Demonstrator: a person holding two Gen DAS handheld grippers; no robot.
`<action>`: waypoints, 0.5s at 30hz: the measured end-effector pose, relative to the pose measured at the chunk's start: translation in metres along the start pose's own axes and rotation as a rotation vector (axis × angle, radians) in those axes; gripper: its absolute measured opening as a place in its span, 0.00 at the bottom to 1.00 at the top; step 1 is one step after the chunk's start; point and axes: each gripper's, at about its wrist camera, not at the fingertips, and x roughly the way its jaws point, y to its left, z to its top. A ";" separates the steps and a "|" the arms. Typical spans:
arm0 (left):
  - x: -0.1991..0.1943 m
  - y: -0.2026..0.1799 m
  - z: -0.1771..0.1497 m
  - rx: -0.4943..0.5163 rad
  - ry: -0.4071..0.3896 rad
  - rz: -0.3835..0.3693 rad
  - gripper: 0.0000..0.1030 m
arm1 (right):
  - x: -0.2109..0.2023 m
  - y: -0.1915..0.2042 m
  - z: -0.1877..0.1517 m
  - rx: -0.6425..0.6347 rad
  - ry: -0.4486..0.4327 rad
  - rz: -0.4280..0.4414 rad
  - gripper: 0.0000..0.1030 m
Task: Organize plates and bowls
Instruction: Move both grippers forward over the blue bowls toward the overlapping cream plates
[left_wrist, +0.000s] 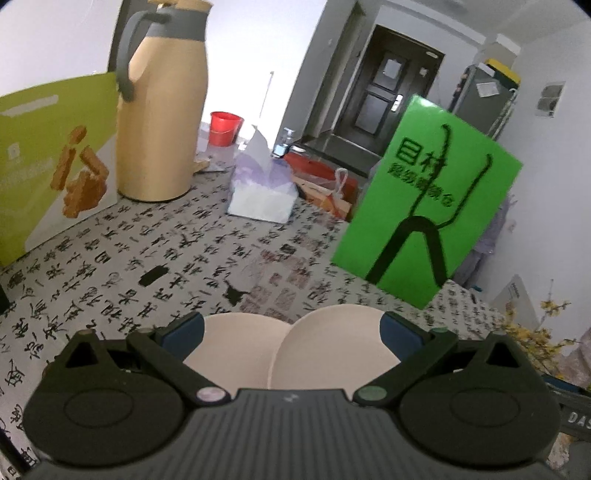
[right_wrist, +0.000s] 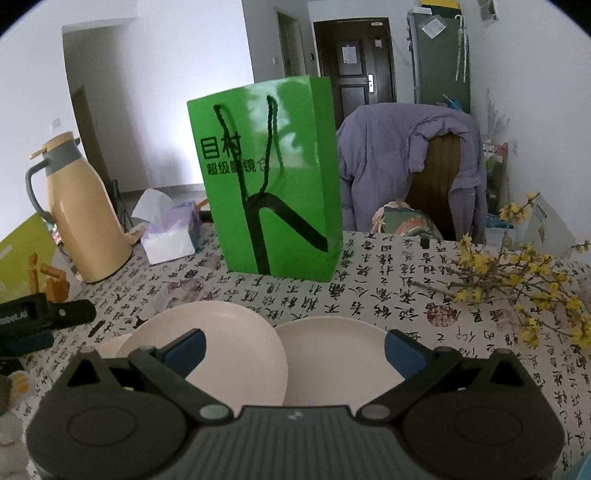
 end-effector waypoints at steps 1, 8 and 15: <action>0.003 0.002 0.000 -0.009 0.005 0.004 1.00 | 0.002 0.001 0.000 -0.004 0.007 -0.003 1.00; 0.016 0.012 0.003 -0.037 0.045 0.015 1.00 | 0.014 0.014 0.004 -0.003 0.043 -0.004 1.00; 0.027 0.021 0.004 -0.069 0.097 0.003 1.00 | 0.033 0.034 0.005 -0.033 0.090 -0.026 0.99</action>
